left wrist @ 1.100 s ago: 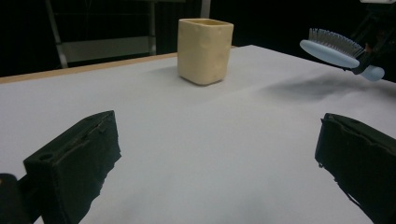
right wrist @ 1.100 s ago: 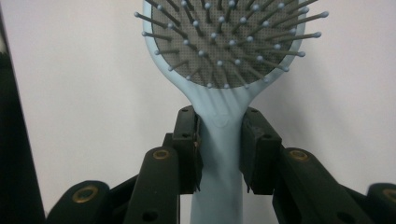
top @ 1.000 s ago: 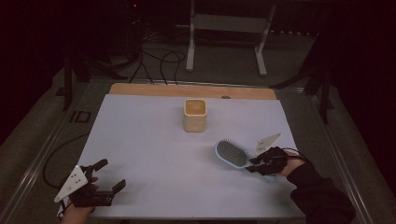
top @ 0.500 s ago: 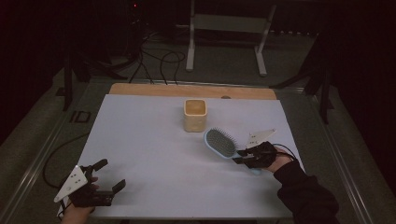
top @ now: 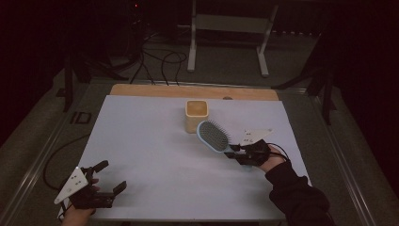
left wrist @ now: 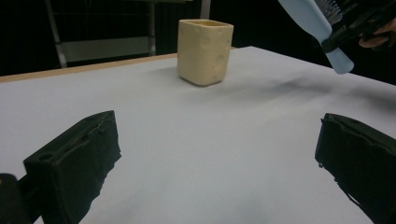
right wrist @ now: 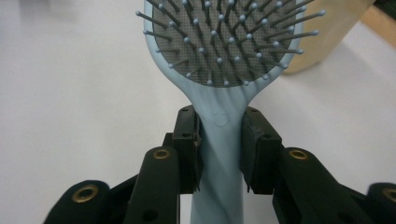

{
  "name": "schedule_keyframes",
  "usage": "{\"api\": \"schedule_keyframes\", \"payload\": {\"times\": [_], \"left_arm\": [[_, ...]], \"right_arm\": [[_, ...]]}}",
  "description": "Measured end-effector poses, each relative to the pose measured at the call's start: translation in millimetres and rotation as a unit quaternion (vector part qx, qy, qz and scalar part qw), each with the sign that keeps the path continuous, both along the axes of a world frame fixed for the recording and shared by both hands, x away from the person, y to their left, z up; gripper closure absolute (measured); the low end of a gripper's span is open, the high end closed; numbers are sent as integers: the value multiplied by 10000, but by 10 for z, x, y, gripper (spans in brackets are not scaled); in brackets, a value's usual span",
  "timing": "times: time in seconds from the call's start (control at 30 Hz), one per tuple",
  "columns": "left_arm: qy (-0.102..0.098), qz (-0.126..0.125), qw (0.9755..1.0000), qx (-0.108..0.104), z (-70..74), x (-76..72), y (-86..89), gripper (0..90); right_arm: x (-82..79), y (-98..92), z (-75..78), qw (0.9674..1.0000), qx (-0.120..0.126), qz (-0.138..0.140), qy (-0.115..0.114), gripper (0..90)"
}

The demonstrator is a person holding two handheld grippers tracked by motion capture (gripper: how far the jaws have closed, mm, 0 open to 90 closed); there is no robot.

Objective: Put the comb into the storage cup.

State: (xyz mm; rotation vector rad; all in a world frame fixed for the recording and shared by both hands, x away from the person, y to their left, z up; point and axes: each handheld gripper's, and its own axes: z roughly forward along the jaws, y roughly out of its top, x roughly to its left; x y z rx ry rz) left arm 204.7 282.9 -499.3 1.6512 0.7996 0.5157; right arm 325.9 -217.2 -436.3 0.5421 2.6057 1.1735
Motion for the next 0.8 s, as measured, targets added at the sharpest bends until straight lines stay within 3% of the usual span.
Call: {"api": "schedule_keyframes", "payload": {"times": [0.17, 0.5, 0.8], "left_arm": [[1, -8, 10000, 8, -2, 0, -1, 0], [-4, -10, 10000, 12, -1, -2, 1, 0], [-5, -6, 10000, 9, 1, -7, 4, 0]], "right_arm": [[34, 69, 49, 9994, 236, -228, -129, 702], [113, 193, 96, 9978, 497, -347, -262, 702], [218, 354, 198, 9940, 755, -601, -520, 701]]}}
